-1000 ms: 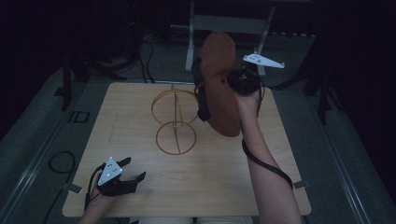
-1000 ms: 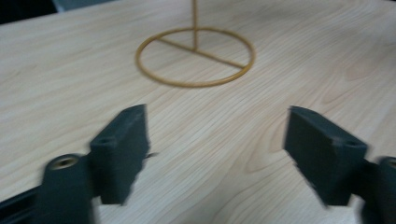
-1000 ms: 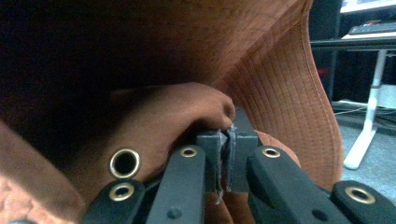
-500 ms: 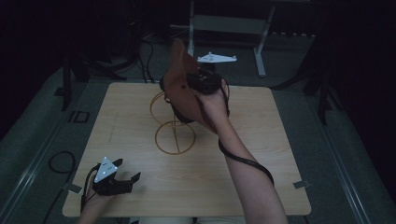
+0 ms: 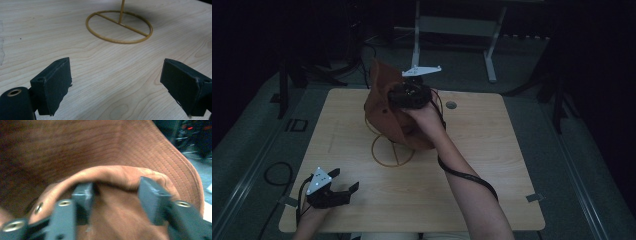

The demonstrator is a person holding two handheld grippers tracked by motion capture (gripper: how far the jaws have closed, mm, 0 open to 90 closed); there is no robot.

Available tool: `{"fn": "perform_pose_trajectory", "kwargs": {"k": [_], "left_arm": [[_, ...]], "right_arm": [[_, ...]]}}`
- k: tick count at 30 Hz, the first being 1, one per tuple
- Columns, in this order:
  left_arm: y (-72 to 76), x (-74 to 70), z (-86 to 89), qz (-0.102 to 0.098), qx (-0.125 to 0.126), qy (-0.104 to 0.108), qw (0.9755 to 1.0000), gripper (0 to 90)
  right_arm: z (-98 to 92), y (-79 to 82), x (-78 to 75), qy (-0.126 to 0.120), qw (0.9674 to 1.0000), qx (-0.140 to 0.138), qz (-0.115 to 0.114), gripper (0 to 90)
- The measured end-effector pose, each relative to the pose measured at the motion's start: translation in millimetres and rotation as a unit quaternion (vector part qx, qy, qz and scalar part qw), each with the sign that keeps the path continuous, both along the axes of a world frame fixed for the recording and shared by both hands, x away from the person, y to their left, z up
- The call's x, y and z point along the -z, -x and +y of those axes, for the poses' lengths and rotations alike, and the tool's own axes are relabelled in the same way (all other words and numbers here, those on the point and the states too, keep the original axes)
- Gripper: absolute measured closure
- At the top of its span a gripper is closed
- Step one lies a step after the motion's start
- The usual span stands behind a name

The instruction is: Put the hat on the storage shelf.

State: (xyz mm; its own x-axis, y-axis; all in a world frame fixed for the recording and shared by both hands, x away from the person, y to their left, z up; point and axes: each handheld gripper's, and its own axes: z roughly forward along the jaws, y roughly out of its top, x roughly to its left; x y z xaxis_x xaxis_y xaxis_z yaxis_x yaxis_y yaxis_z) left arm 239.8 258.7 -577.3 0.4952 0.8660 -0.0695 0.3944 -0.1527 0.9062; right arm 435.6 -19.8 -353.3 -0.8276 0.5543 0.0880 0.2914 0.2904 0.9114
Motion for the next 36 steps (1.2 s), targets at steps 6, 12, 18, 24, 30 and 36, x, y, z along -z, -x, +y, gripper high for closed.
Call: {"fn": "perform_pose_trajectory", "kwargs": {"k": [6, 12, 18, 24, 30, 36], "left_arm": [[-0.4, 0.6, -1.3, 0.001, 0.003, -0.003, 1.0000, 10.8], [0.2, 1.9, -2.6, 0.002, 0.005, -0.003, 1.0000, 10.8], [-0.2, 2.6, 0.3, 0.002, -0.002, 0.004, 1.0000, 10.8], [-0.2, 2.9, -0.4, 0.001, -0.003, 0.003, 1.0000, 10.8], [0.1, 2.7, -1.0, 0.000, -0.004, 0.003, 1.0000, 10.7], [-0.7, 3.0, -1.8, 0.000, -0.004, -0.002, 1.0000, 10.7]], "right_arm": [[16.5, 9.2, 4.9, 0.024, 0.9994, -0.024, -0.006, 26.5], [24.2, 16.7, 8.0, 0.068, 0.9972, -0.020, -0.024, 12.7], [10.7, 27.6, 2.2, 0.069, 0.9955, -0.028, -0.058, 10.9], [-8.5, 37.2, -4.6, 0.047, 0.9955, -0.033, -0.075, 13.1], [-29.6, 43.2, -2.0, 0.053, 0.9925, -0.026, -0.107, 13.3], [-52.1, 44.1, 1.8, 0.068, 0.9928, -0.012, -0.098, 13.8]]}}
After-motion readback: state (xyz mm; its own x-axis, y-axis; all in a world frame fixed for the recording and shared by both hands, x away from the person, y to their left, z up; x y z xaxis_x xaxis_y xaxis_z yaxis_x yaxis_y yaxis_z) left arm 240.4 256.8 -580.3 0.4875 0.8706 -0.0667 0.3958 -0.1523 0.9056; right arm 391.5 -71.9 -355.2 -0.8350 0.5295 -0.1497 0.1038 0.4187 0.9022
